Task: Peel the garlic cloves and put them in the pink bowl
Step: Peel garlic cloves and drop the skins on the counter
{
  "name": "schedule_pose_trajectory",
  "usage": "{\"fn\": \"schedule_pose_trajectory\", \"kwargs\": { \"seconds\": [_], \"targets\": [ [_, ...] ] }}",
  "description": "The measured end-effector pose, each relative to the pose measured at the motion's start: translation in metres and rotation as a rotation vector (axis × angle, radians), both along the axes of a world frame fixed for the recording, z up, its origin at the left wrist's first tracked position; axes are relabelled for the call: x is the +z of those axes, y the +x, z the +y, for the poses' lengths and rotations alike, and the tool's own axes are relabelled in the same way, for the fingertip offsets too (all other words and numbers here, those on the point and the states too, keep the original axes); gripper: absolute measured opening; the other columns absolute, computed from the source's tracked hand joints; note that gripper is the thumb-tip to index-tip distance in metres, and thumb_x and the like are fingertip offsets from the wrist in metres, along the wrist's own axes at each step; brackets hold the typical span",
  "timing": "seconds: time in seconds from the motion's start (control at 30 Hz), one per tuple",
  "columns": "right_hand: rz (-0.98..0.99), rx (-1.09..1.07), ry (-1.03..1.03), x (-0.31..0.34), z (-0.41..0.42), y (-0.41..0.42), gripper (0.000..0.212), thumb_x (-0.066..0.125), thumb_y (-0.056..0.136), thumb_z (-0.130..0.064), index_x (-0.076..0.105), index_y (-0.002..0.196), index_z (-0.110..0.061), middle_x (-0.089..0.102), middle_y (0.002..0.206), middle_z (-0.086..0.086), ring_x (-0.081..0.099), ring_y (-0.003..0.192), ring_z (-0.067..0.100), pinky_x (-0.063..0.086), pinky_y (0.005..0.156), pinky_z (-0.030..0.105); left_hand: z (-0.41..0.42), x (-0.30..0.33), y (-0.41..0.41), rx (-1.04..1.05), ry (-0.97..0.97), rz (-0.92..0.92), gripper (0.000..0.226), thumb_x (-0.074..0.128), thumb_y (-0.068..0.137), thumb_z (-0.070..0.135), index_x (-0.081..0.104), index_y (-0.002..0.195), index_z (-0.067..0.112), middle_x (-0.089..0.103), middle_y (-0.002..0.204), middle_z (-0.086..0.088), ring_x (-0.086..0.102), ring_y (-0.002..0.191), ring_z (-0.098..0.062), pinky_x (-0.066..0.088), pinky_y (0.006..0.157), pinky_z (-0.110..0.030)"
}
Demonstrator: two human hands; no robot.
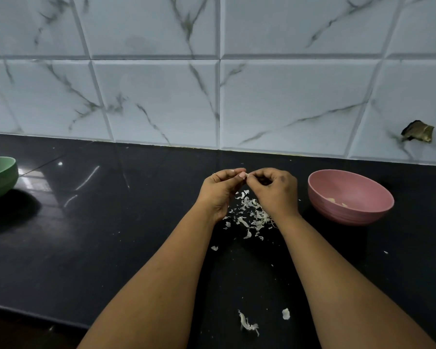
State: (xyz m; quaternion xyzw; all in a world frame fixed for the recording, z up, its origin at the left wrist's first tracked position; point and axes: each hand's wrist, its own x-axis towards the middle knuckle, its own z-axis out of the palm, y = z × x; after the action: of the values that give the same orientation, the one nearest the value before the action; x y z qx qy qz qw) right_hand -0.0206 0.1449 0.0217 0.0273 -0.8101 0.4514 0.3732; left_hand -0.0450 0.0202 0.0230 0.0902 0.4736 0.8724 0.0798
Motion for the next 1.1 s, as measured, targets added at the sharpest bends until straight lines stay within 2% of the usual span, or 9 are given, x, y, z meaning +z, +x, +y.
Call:
{"fn": "schedule_pose_trajectory", "kwargs": {
  "seconds": [0.27,0.37,0.43,0.53,0.73,0.9,1.1],
  "targets": [
    [0.0,-0.009,0.016,0.0001,0.0011,-0.0005,0.008,0.074,0.081,-0.02,0.078,0.076,-0.015,0.065,0.063,-0.012,0.06,0.058,-0.006,0.045,0.058,0.006,0.0,0.0001,0.0008,0.005,-0.004,0.007,0.009,0.062,0.087,-0.009,0.068,0.088,-0.001,0.073,0.074,-0.006,0.072,0.073,-0.014,0.056,0.07,-0.02],
    [-0.005,-0.03,0.066,-0.0009,0.0008,-0.0014,0.009,0.073,0.081,-0.021,0.077,0.076,-0.014,0.068,0.065,-0.007,0.06,0.057,-0.002,0.048,0.058,0.011,0.0,0.0004,0.0009,0.011,-0.009,0.006,0.01,0.063,0.087,-0.009,0.068,0.087,-0.001,0.073,0.074,-0.006,0.072,0.073,-0.014,0.056,0.069,-0.02],
    [-0.018,-0.035,0.07,-0.0014,0.0009,-0.0024,0.01,0.073,0.081,-0.02,0.075,0.074,-0.014,0.066,0.063,-0.007,0.059,0.056,-0.003,0.046,0.056,0.008,0.0002,0.0005,0.0008,0.01,-0.011,0.001,0.01,0.062,0.087,-0.009,0.068,0.086,-0.001,0.073,0.074,-0.007,0.072,0.072,-0.014,0.056,0.069,-0.02],
    [-0.062,-0.013,-0.005,-0.0021,0.0007,-0.0045,0.01,0.072,0.082,-0.02,0.074,0.075,-0.013,0.065,0.064,-0.01,0.059,0.059,-0.002,0.045,0.057,0.008,-0.0001,0.0006,0.0,-0.009,0.014,-0.022,0.01,0.06,0.089,-0.009,0.067,0.087,-0.001,0.072,0.075,-0.007,0.071,0.071,-0.013,0.056,0.067,-0.019],
    [-0.168,0.101,-0.221,-0.0006,-0.0021,-0.006,0.015,0.064,0.088,-0.018,0.074,0.077,-0.017,0.072,0.07,-0.005,0.068,0.071,0.007,0.051,0.069,0.019,-0.0012,-0.0001,-0.0045,-0.009,0.081,-0.051,0.011,0.058,0.09,-0.008,0.067,0.089,-0.002,0.07,0.077,-0.009,0.069,0.068,-0.013,0.056,0.068,-0.019],
    [-0.101,0.053,-0.08,-0.0002,-0.0012,-0.0008,0.013,0.072,0.084,-0.028,0.076,0.078,-0.017,0.071,0.069,-0.007,0.065,0.064,0.005,0.05,0.06,0.014,-0.0017,0.0006,-0.0017,-0.002,0.048,-0.031,0.01,0.059,0.089,-0.008,0.066,0.089,-0.001,0.072,0.075,-0.007,0.071,0.071,-0.013,0.056,0.065,-0.019],
    [-0.06,-0.025,-0.001,0.0008,-0.0004,0.0007,0.011,0.072,0.082,-0.023,0.076,0.074,-0.016,0.067,0.062,-0.008,0.062,0.056,0.004,0.048,0.055,0.012,-0.0008,0.0014,0.0021,-0.003,-0.008,-0.005,0.011,0.06,0.089,-0.009,0.067,0.086,0.0,0.073,0.073,-0.006,0.071,0.071,-0.013,0.056,0.066,-0.019]
  ]
}}
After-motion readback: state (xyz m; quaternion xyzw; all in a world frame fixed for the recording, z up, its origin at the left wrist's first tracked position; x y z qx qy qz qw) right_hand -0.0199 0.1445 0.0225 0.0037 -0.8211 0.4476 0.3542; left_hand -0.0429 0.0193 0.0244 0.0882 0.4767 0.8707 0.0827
